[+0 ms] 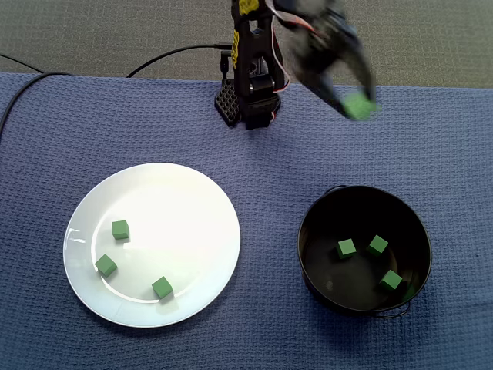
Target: Pick up the items on the white plate and put them in the black container.
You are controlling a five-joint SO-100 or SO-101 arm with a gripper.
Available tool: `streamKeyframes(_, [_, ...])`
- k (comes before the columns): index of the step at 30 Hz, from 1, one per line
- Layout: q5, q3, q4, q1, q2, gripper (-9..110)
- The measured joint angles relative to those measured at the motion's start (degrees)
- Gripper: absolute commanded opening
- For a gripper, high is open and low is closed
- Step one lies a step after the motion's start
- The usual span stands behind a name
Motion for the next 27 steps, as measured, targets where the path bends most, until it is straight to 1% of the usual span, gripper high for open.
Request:
streamKeyframes(3, [-0.4,11.9,-2.5,-4.9,-2.2,0])
streamKeyframes(7, [1.8,25.0,-10.6,-4.7,-8.9,0])
streamKeyframes(13, [6.2,29.2,-17.6,-2.5,-24.5,0])
streamKeyframes(14, [6.4,29.6,-18.6,-2.0,-26.5,2])
streamKeyframes(15, [6.4,30.2,-19.6,-1.8,-28.1,9])
streamKeyframes(16, [6.5,30.5,-20.2,-1.5,-29.4,22])
streamKeyframes(17, [6.6,30.8,-20.6,-1.3,-30.2,30])
streamKeyframes(18, [6.6,31.1,-20.7,-1.3,-30.5,35])
streamKeyframes(22, [6.6,30.9,-19.1,-1.0,-30.5,50])
streamKeyframes(24, [6.6,28.4,-13.8,0.3,-29.8,60])
streamKeyframes(27, [6.9,18.7,1.1,2.9,-28.2,77])
